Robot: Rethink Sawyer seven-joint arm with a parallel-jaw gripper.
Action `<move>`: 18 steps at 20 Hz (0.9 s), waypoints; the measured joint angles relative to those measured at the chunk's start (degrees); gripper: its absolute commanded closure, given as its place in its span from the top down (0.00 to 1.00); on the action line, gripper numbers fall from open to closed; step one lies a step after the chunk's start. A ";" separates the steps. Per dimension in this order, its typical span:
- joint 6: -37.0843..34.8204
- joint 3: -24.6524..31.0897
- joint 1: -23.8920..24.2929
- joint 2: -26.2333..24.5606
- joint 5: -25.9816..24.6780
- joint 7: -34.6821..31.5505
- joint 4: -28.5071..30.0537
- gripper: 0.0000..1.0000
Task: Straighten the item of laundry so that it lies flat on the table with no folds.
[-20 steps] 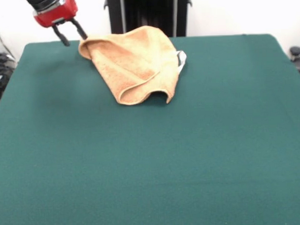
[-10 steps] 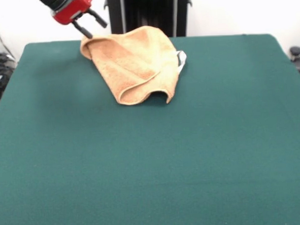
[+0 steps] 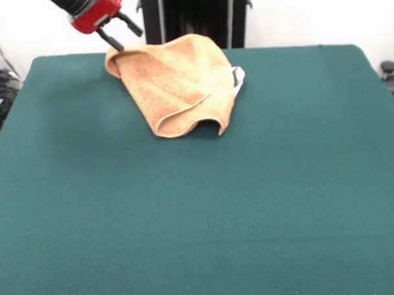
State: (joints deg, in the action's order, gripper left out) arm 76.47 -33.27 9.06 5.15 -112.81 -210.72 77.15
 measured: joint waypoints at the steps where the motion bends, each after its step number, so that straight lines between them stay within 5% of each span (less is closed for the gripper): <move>1: -0.01 0.12 0.02 -0.03 0.01 0.00 -0.10 1.00; 18: 3.87 3.48 0.98 -0.18 -0.08 0.00 -1.41 1.00</move>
State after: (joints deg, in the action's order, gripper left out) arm 80.34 -29.79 10.04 4.97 -112.89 -210.72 75.74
